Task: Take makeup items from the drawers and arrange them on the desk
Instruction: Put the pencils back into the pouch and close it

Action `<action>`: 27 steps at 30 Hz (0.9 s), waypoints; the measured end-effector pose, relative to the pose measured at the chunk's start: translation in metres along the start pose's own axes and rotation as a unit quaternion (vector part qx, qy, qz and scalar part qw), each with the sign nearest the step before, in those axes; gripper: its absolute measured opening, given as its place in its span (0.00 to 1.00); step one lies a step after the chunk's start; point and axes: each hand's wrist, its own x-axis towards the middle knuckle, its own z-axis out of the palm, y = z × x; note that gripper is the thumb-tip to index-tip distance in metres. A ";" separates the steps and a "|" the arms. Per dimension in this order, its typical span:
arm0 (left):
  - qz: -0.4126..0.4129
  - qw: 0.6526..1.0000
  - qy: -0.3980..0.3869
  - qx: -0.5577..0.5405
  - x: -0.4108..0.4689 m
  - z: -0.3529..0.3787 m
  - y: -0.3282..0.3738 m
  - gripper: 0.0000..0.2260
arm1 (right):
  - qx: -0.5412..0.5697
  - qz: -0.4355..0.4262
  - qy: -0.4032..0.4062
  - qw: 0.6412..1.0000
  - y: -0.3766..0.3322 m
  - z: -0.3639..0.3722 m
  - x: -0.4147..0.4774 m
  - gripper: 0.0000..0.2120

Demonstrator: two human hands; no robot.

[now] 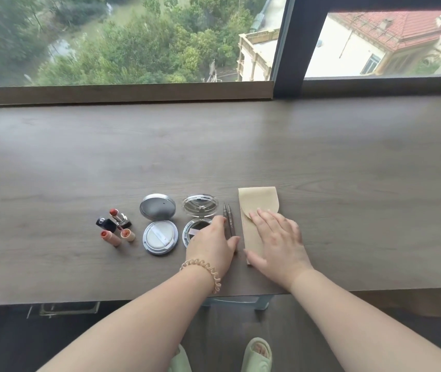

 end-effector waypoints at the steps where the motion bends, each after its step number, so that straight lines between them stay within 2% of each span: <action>1: -0.002 1.000 0.005 -0.004 0.000 0.000 -0.001 0.20 | 0.012 0.019 0.009 1.000 0.004 -0.001 0.000 0.35; 3: -0.003 1.000 0.017 -0.002 -0.001 -0.002 -0.004 0.19 | 0.030 0.066 0.032 0.997 0.011 -0.002 0.002 0.33; 7: -0.002 0.999 0.045 -0.016 -0.003 -0.003 -0.007 0.17 | 0.040 0.126 0.018 0.991 0.022 -0.006 0.011 0.29; 12: -0.002 0.998 0.057 -0.023 -0.007 -0.003 -0.005 0.15 | 0.026 0.097 -0.008 0.995 0.023 -0.007 0.034 0.28; 20: 0.005 0.996 0.064 -0.058 -0.009 -0.001 0.007 0.13 | -0.015 0.048 0.009 0.999 0.027 0.002 0.046 0.11; 22: 0.011 0.995 0.069 -0.076 -0.008 -0.002 0.012 0.13 | -0.013 0.042 0.032 0.999 0.026 -0.005 0.047 0.10; 24: 0.018 0.992 0.079 -0.101 -0.007 -0.003 0.019 0.14 | 0.006 0.032 0.091 0.995 0.026 -0.014 0.046 0.09; 27: 0.034 0.989 0.112 -0.091 -0.003 -0.004 0.031 0.21 | 0.027 0.000 0.158 0.987 0.028 -0.033 0.042 0.10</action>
